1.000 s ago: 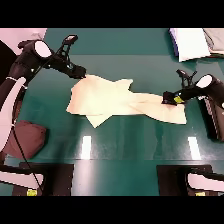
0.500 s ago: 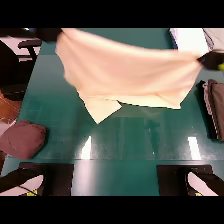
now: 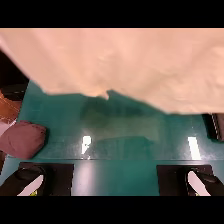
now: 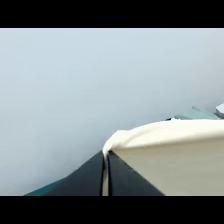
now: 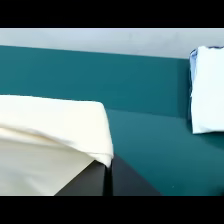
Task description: Fold the shirts.
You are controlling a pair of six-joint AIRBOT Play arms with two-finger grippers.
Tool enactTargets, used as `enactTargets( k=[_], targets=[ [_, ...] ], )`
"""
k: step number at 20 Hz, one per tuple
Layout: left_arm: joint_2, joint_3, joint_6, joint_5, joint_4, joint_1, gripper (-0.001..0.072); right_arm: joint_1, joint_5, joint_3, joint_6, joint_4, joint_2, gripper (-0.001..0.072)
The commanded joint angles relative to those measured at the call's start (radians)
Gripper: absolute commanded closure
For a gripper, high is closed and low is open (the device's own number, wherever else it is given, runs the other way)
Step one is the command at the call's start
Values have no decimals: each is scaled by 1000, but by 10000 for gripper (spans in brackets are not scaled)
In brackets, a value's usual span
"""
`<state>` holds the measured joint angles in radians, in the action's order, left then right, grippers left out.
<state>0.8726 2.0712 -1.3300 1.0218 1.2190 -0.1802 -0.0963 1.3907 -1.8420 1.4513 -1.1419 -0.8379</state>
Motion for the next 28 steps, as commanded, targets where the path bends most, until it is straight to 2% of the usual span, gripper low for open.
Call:
enactTargets(
  k=[1,5,10,12,15,18,19,20,21,23,25,28],
  targets=[
    [-13,31,1,-22,22,0,681,-19,129,-195,15,-9,-111,698],
    [99,-32,0,63,100,0,680,58,161,-285,18,-10,-325,698],
    [385,-255,-2,236,158,0,679,162,127,-77,17,-13,-594,699],
    [525,-335,-2,206,158,0,679,177,117,-41,17,-12,-717,699],
    [726,-373,-1,89,166,0,678,188,48,-51,16,-8,-871,698],
    [824,-373,-6,21,168,1,677,191,46,-111,17,3,-962,696],
    [828,-373,-6,14,169,5,610,190,53,-142,17,27,-986,625],
    [827,-367,-15,21,166,13,314,184,59,-171,17,51,-1001,371],
    [824,-351,-48,44,167,26,86,171,61,-197,17,81,-1006,227],
    [800,-315,-85,161,161,77,87,143,81,-200,15,170,-979,229],
    [747,-330,-84,286,119,145,87,106,124,-113,-23,218,-902,230],
    [596,-538,-84,309,45,230,86,77,125,148,-75,225,-726,230]
  ],
)
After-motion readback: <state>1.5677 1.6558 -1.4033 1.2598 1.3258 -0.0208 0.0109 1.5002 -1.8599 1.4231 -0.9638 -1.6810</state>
